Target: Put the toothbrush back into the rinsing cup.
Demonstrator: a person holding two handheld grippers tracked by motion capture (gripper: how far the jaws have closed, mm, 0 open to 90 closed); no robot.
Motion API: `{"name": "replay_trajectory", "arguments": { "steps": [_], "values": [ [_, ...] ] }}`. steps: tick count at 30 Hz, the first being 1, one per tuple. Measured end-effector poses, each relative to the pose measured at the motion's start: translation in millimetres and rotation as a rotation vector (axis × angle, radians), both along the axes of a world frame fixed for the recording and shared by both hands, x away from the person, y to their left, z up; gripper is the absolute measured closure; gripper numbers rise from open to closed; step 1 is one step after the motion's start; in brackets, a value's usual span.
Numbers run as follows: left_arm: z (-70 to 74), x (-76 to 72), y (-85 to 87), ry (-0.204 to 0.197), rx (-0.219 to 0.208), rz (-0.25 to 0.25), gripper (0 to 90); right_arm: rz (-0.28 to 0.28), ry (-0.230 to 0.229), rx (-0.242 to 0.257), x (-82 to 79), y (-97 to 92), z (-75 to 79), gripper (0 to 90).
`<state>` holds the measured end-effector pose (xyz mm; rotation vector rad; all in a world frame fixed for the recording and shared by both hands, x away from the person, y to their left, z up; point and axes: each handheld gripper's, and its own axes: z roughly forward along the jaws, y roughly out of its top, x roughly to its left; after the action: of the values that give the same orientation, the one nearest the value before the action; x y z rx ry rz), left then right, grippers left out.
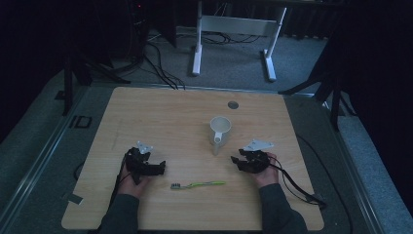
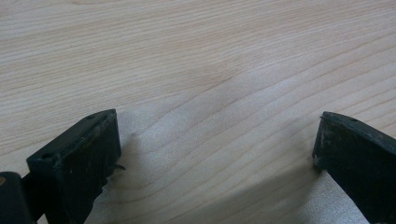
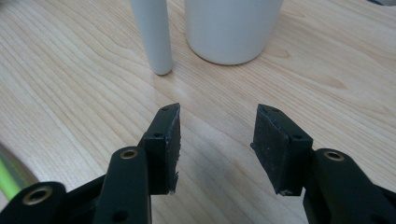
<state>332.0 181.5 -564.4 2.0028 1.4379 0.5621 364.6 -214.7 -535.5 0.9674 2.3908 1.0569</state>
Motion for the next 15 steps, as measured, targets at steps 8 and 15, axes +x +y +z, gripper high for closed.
{"name": "replay_trajectory", "arguments": {
  "steps": [8, 15],
  "values": [
    [0.0, 0.0, 0.0, 0.000, 0.000, 0.000, 1.8, 0.022, -0.012, -0.002, -5.2, -0.2, 8.9, 52.4],
    [0.0, 0.0, 0.0, 0.000, -0.001, 0.001, 1.8, 0.021, -0.009, 0.017, -8.8, -5.7, 18.0, 53.3]
  ]
}}
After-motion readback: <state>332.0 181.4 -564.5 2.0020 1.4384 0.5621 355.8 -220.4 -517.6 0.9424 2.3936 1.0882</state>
